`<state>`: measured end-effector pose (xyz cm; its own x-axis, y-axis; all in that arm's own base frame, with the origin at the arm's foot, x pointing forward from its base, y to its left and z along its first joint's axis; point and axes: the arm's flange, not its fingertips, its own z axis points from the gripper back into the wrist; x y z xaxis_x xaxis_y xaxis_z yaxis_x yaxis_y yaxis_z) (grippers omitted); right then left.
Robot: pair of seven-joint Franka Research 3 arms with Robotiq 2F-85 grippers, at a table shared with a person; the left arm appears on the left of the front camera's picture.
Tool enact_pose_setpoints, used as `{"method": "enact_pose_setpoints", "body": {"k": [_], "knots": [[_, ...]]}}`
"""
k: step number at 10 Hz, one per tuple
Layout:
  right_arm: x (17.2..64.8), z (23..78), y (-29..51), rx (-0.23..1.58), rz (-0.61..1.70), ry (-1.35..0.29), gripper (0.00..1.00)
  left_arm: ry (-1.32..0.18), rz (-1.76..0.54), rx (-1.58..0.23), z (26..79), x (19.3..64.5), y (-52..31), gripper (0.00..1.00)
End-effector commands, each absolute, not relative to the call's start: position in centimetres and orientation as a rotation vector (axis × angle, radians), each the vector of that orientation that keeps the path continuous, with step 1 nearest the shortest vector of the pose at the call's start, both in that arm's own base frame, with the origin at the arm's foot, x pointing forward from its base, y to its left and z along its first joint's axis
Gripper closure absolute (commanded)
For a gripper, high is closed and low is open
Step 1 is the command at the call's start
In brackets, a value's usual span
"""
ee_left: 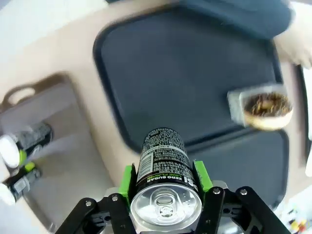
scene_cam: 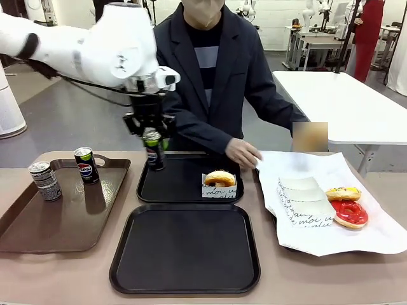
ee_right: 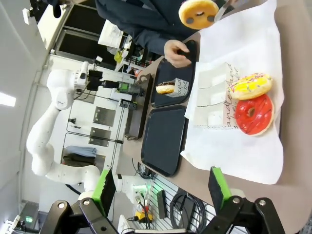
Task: Set up donuts and drinks on trays.
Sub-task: Pick up one Pepsi coke and place it on the Flat Tray.
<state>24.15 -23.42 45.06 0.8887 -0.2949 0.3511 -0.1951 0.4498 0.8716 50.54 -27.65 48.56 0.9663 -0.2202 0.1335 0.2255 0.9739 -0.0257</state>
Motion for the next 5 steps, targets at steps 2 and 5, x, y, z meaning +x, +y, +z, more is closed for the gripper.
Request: {"method": "enact_pose_setpoints", "body": {"k": [2, 5], "knots": [[24.4, 45.1, -23.6, 1.135, -0.055, -0.523, 0.00, -0.095, -0.255, -0.075, 50.9, 41.1, -12.6, 0.42], [24.4, 45.1, -23.6, 1.135, -0.055, -0.523, 0.00, -0.078, -0.257, -0.057, 50.5, 44.8, -17.9, 0.42]]}}
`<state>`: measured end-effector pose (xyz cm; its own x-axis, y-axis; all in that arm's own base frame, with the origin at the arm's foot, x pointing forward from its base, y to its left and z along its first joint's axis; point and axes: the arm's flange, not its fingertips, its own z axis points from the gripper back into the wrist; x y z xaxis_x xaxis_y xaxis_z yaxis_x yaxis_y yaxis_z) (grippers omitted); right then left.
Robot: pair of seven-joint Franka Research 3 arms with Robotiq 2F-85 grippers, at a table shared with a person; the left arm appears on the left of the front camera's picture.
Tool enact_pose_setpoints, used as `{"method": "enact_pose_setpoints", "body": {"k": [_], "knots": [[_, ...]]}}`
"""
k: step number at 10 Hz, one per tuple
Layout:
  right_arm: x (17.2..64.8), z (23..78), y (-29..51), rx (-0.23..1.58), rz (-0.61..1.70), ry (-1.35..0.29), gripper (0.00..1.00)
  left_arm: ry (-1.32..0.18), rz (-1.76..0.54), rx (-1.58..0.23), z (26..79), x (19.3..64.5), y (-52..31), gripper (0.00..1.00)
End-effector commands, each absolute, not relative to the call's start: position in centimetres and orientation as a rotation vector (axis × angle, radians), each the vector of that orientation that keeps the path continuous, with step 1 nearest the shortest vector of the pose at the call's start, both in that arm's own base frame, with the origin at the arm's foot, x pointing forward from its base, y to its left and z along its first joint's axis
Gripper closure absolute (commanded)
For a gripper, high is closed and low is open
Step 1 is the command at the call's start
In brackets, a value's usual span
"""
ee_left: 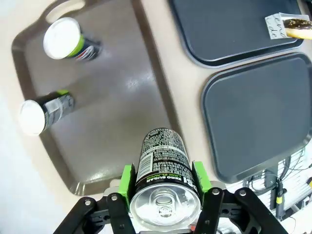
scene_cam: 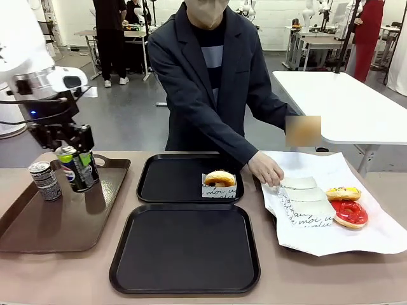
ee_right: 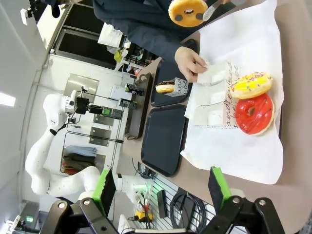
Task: Set up donuts and drinks on trays.
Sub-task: Pick up one Pepsi coke and place it on the Flat Tray.
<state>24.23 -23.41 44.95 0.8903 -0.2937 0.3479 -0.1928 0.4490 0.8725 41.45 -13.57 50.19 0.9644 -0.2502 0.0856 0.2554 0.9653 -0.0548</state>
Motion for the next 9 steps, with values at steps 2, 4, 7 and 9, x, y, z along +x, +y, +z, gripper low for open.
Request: {"method": "enact_pose_setpoints", "body": {"k": [2, 4, 7, 9], "knots": [[24.40, 45.13, -23.59, 1.135, -0.055, -0.523, 0.00, -0.078, -0.257, -0.057, 50.51, 44.79, -17.91, 0.42], [24.40, 45.13, -23.59, 1.135, -0.055, -0.523, 0.00, -0.078, -0.257, -0.057, 50.51, 44.79, -17.91, 0.42], [24.40, 45.13, -23.59, 1.135, -0.055, -0.523, 0.00, -0.078, -0.257, -0.057, 50.51, 44.79, -17.91, 0.42], [24.40, 45.13, -23.59, 1.135, -0.055, -0.523, 0.00, -0.078, -0.257, -0.057, 50.51, 44.79, -17.91, 0.42]]}}
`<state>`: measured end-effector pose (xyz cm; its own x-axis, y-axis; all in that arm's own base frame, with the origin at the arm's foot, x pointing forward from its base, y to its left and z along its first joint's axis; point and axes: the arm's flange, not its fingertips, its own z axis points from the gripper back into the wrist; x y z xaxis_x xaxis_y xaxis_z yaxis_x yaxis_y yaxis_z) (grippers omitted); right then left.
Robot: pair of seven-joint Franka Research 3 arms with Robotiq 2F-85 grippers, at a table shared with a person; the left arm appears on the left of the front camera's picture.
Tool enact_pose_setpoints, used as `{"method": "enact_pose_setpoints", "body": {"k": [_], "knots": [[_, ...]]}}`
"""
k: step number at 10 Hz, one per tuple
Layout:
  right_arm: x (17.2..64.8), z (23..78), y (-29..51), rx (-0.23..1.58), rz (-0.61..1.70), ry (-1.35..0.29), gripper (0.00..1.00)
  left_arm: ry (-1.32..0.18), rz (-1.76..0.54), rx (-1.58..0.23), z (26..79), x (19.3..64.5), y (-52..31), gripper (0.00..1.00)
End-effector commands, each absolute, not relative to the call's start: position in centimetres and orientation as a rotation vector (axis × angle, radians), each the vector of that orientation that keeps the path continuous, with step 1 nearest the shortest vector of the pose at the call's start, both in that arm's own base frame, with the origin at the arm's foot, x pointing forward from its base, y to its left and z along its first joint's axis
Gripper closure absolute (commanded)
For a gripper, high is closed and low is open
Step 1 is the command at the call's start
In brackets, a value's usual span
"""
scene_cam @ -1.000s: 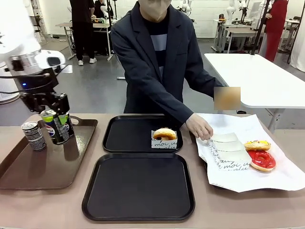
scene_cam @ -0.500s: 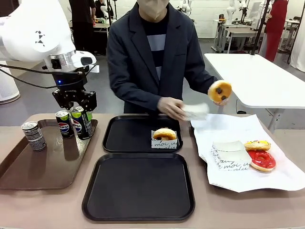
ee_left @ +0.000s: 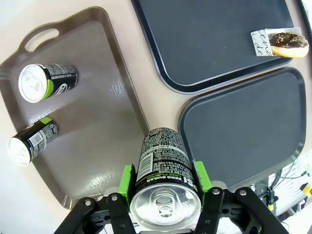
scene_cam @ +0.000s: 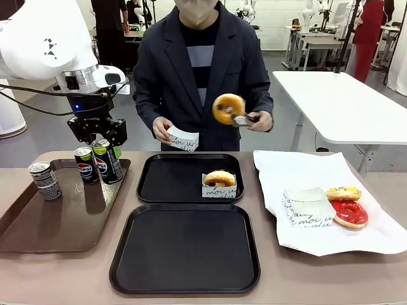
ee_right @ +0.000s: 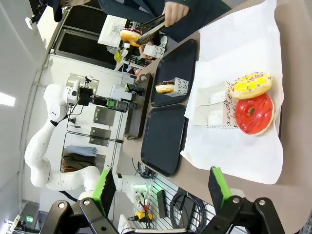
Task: Set up donuts and drinks on trays.
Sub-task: Pick up one Pepsi coke and place it on the Flat Tray.
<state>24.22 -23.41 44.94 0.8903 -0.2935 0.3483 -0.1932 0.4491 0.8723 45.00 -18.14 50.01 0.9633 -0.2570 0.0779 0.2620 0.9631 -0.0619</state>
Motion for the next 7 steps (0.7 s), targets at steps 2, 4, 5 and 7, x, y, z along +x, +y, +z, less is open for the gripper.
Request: {"method": "enact_pose_setpoints", "body": {"k": [2, 4, 5, 7], "knots": [[24.4, 45.1, -23.6, 1.135, -0.055, -0.523, 0.00, -0.069, -0.263, -0.072, 50.0, 45.0, -18.1, 0.42], [24.4, 45.1, -23.6, 1.135, -0.055, -0.523, 0.00, -0.131, -0.278, -0.046, 49.9, 48.4, -21.7, 0.42], [24.4, 45.1, -23.6, 1.135, -0.055, -0.523, 0.00, -0.168, -0.277, -0.047, 49.5, 50.1, -23.6, 0.42], [24.4, 45.1, -23.6, 1.135, -0.055, -0.523, 0.00, -0.185, -0.287, -0.096, 48.2, 52.0, -26.1, 0.42]]}}
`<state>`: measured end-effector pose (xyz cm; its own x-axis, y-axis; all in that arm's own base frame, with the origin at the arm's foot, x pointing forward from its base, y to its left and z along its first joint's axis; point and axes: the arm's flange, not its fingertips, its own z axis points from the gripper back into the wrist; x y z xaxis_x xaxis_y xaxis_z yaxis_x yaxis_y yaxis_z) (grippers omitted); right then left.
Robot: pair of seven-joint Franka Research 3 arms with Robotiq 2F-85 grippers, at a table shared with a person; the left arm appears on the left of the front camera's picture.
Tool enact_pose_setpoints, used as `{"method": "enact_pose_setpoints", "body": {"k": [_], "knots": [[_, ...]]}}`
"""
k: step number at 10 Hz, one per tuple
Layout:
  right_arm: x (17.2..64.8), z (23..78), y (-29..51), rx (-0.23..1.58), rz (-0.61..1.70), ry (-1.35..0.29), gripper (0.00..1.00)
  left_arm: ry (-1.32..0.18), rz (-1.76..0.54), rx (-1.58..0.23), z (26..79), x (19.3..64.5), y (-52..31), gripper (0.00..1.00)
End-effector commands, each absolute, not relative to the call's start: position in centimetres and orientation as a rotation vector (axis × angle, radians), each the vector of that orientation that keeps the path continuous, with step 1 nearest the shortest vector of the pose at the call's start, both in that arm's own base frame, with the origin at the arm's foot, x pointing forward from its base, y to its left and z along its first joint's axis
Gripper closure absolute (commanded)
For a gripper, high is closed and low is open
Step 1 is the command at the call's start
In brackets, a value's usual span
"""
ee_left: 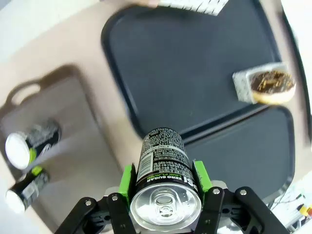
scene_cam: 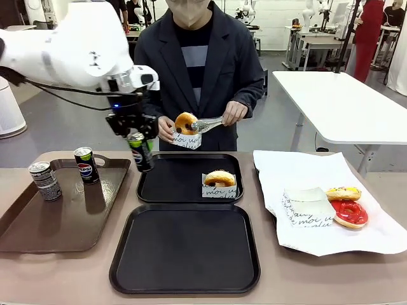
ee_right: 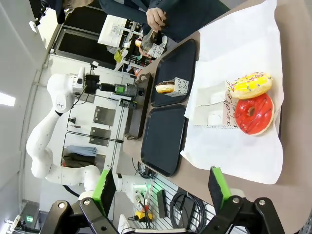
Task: Set up donuts and drinks on trays.
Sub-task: Pick up one Pepsi coke and place it on the Flat Tray.
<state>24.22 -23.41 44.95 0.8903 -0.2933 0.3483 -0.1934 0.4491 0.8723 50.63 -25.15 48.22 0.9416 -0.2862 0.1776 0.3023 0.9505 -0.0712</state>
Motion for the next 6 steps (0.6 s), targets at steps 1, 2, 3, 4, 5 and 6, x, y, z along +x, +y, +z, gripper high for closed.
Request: {"method": "enact_pose_setpoints", "body": {"k": [1, 2, 3, 4, 5, 6], "knots": [[24.4, 45.1, -23.6, 1.135, -0.055, -0.523, 0.00, -0.153, -0.297, -0.092, 47.5, 52.8, -26.6, 0.42], [24.4, 45.1, -23.6, 1.135, -0.055, -0.523, 0.00, -0.113, -0.326, -0.103, 48.4, 51.7, -25.1, 0.42], [24.4, 45.1, -23.6, 1.135, -0.055, -0.523, 0.00, -0.050, -0.392, -0.116, 49.9, 48.8, -22.3, 0.42], [24.4, 45.1, -23.6, 1.135, -0.055, -0.523, 0.00, -0.028, -0.479, -0.101, 51.2, 43.9, -18.4, 0.42], [24.4, 45.1, -23.6, 1.135, -0.055, -0.523, 0.00, -0.073, -0.503, -0.119, 52.0, 39.6, -14.5, 0.42], [24.4, 45.1, -23.6, 1.135, -0.055, -0.523, 0.00, -0.126, -0.461, -0.110, 52.2, 37.3, -11.7, 0.42]]}}
